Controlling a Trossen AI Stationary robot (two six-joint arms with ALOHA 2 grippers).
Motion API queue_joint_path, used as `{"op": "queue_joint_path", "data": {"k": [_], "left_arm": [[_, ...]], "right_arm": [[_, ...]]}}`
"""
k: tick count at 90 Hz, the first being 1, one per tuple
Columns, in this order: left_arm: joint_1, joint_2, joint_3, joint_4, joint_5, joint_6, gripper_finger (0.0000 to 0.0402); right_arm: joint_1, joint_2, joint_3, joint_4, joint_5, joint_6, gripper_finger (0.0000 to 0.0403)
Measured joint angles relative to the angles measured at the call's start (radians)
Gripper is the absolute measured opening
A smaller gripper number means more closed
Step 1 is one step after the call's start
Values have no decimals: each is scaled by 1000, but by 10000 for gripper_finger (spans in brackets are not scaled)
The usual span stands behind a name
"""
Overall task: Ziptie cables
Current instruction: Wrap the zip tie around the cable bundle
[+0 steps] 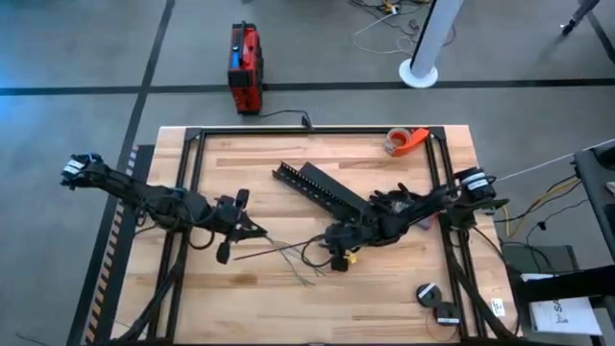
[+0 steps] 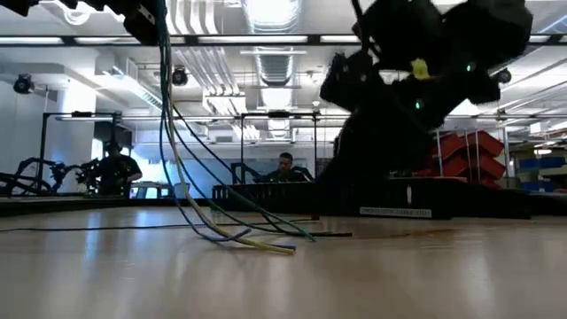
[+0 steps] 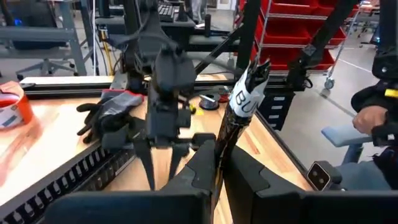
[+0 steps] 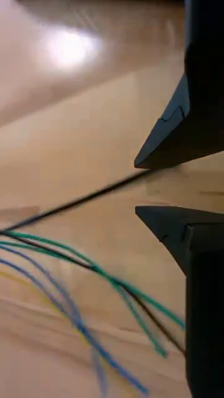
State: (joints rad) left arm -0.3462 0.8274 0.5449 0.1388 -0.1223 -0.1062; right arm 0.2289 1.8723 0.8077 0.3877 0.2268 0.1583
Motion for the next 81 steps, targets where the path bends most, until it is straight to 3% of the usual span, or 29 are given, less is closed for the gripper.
{"op": "queue_joint_path", "data": {"k": [33, 59, 81], "left_arm": [[0, 11, 0, -9, 0, 0, 6], [1, 20, 0, -8, -1, 1, 6], [1, 23, 0, -6, -2, 10, 6]], "right_arm": [[-33, -4, 32, -33, -26, -57, 104], [-54, -9, 186, -406, -41, -131, 128], [-66, 36, 244, -461, -100, -181, 135]]}}
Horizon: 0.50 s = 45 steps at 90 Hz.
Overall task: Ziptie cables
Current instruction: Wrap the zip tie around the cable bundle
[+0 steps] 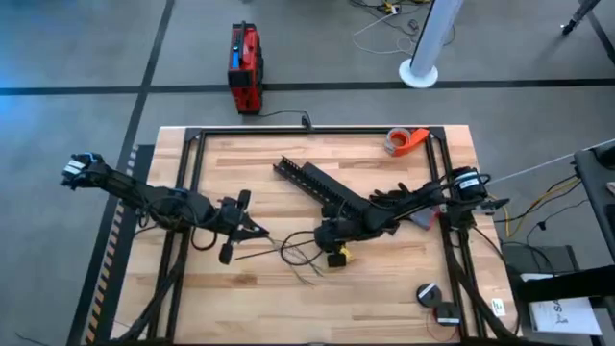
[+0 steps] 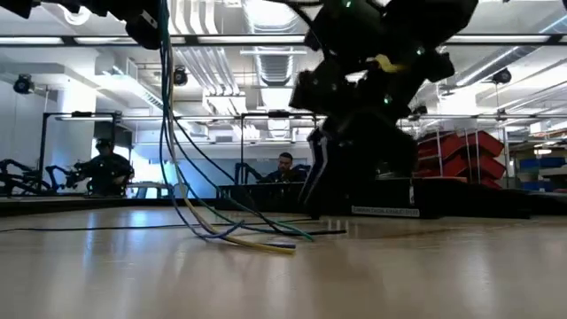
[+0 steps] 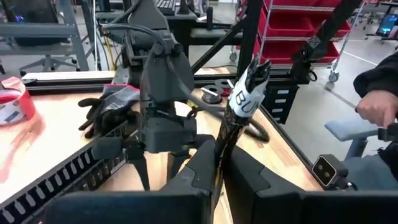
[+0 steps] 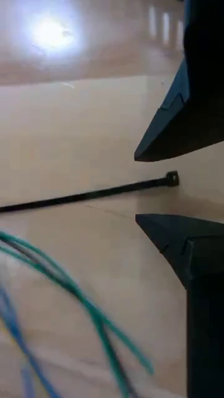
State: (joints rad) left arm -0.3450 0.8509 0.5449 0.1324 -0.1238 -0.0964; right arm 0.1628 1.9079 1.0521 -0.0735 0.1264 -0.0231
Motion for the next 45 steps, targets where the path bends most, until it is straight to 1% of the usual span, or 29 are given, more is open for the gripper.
{"op": "queue_joint_path", "data": {"k": [18, 45], "left_arm": [[0, 2, 0, 0, 0, -15, 6], [0, 2, 0, -1, 0, -17, 7]], "right_arm": [[-16, 24, 6, -34, -12, 55, 110], [-21, 25, 24, -121, -37, 23, 54]]}}
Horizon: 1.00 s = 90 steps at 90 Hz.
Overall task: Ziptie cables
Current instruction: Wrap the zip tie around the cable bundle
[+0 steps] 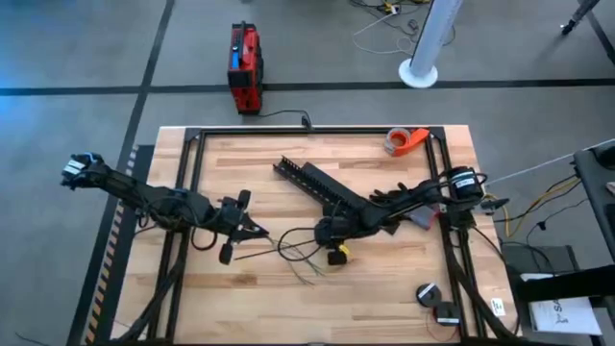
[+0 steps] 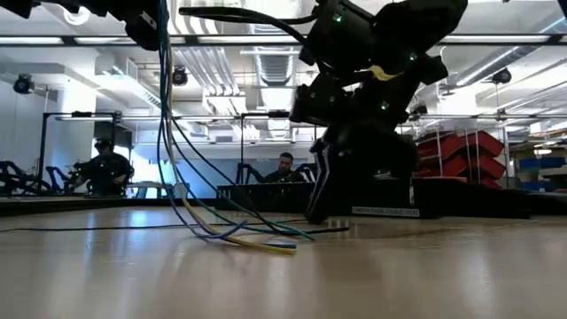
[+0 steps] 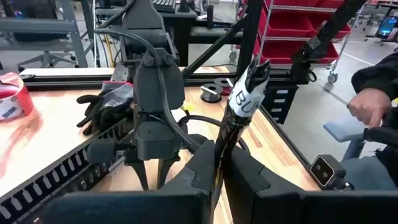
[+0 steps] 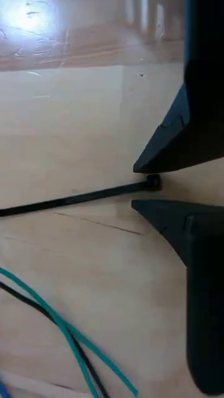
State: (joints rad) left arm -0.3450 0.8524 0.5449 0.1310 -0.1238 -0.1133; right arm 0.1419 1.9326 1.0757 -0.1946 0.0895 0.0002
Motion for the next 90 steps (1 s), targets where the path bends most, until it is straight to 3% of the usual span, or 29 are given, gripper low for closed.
{"op": "queue_joint_path", "data": {"k": [40, 70, 81, 90], "left_arm": [[0, 0, 0, 0, 0, 0, 7], [0, 0, 0, -7, 0, 0, 7], [0, 2, 0, -6, 0, -1, 7], [0, 3, 0, -7, 1, -1, 7]], "right_arm": [[-2, -1, 45, -62, -13, 21, 6], [8, -69, 300, -521, 31, 24, 2], [38, -76, 359, -598, 138, -27, 1], [57, -78, 366, -557, 146, -49, 1]]}}
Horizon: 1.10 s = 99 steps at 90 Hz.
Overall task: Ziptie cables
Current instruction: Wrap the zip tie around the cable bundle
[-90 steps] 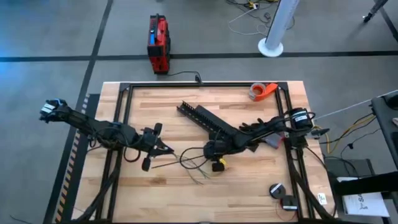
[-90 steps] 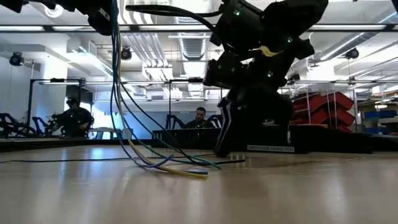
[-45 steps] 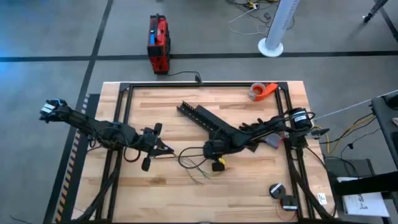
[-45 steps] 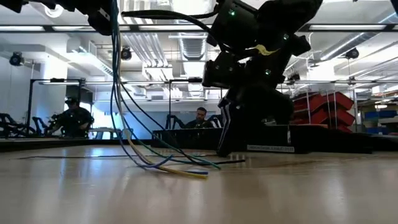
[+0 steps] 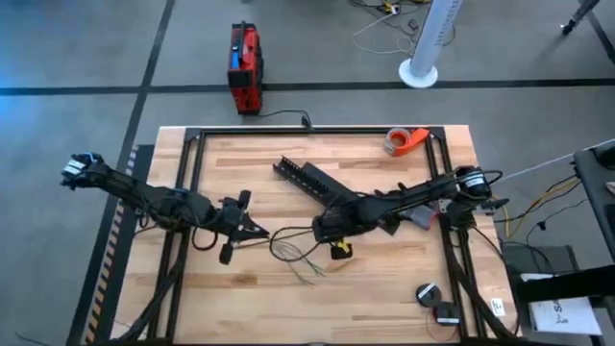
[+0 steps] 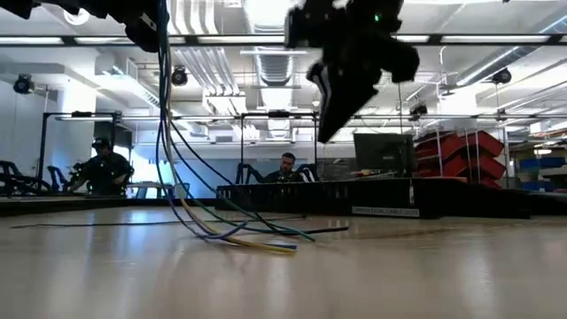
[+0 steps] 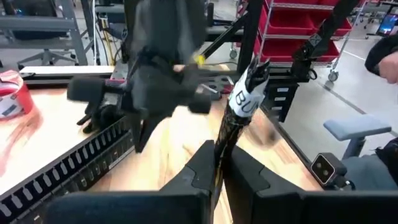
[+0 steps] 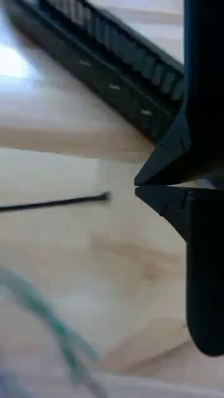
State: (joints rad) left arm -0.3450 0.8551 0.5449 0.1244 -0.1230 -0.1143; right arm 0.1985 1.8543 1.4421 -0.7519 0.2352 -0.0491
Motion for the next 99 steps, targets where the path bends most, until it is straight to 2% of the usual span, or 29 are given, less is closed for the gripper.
{"op": "queue_joint_path", "data": {"k": [13, 20, 34, 45, 56, 63, 80, 99], "left_arm": [[-1, 0, 0, 0, 1, -7, 7], [-1, 1, 0, 3, 1, -9, 7], [-1, 1, 0, 0, 2, -15, 7], [-1, 2, 0, 2, 2, -14, 7], [-1, 2, 0, 3, 2, -14, 7], [-1, 2, 0, 2, 2, -14, 7], [-1, 2, 0, 0, 2, -14, 7], [-1, 2, 0, 0, 3, -14, 7]], "right_arm": [[2, 16, -57, 110, -2, 17, 0], [-5, 14, -122, 243, -4, 30, 8], [-32, 17, -228, 378, -11, 35, 54], [-67, 35, -293, 481, -12, 101, 94], [-100, 63, -330, 586, -132, 103, 115], [-113, 83, -343, 616, -154, 103, 119], [-126, 93, -361, 620, -171, 101, 99], [-126, 95, -355, 600, -161, 64, 23]]}}
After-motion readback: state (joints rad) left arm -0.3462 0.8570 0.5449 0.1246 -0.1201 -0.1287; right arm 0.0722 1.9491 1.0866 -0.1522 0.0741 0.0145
